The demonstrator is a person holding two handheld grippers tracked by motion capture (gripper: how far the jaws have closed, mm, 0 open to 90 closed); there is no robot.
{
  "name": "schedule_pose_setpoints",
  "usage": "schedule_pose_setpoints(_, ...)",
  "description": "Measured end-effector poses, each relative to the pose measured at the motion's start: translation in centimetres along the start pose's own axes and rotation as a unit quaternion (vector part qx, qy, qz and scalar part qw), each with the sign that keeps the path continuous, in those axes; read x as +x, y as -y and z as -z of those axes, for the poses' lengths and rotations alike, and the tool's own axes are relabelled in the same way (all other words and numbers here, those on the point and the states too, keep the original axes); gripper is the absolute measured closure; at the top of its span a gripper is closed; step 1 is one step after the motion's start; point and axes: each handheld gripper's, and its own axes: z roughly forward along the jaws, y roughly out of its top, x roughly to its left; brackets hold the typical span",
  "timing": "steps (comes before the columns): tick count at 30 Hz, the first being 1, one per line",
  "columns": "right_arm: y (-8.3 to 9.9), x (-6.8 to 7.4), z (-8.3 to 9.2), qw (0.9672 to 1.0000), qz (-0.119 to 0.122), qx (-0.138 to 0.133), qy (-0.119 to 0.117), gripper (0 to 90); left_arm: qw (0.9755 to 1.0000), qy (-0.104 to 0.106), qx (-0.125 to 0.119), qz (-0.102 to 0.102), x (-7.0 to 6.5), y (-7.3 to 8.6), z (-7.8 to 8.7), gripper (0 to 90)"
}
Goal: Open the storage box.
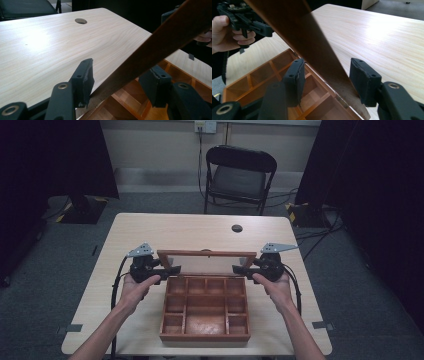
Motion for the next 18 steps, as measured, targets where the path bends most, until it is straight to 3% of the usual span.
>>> schedule_pose_setpoints(4, 0.1, -0.1, -0.5, 1.0, 0.001, 0.003, 0.0, 46.5, 0.9999, 0.007, 0.001, 0.012, 0.3, 0.3, -0.5, 44.3)
schedule_pose_setpoints(10, 0.4, -0.4, -0.7, 0.9999, -0.001, -0.003, 0.01, 47.5, 1.0, -0.003, 0.007, 0.0, 0.6, 0.4, -0.9, 45.5)
schedule_pose_setpoints(18, 0.7, -1.2, -1.3, 0.9999, -0.011, 0.006, 0.011, 48.2, 0.9999, -0.009, 0.006, 0.003, 0.9, 0.7, -1.1, 46.6)
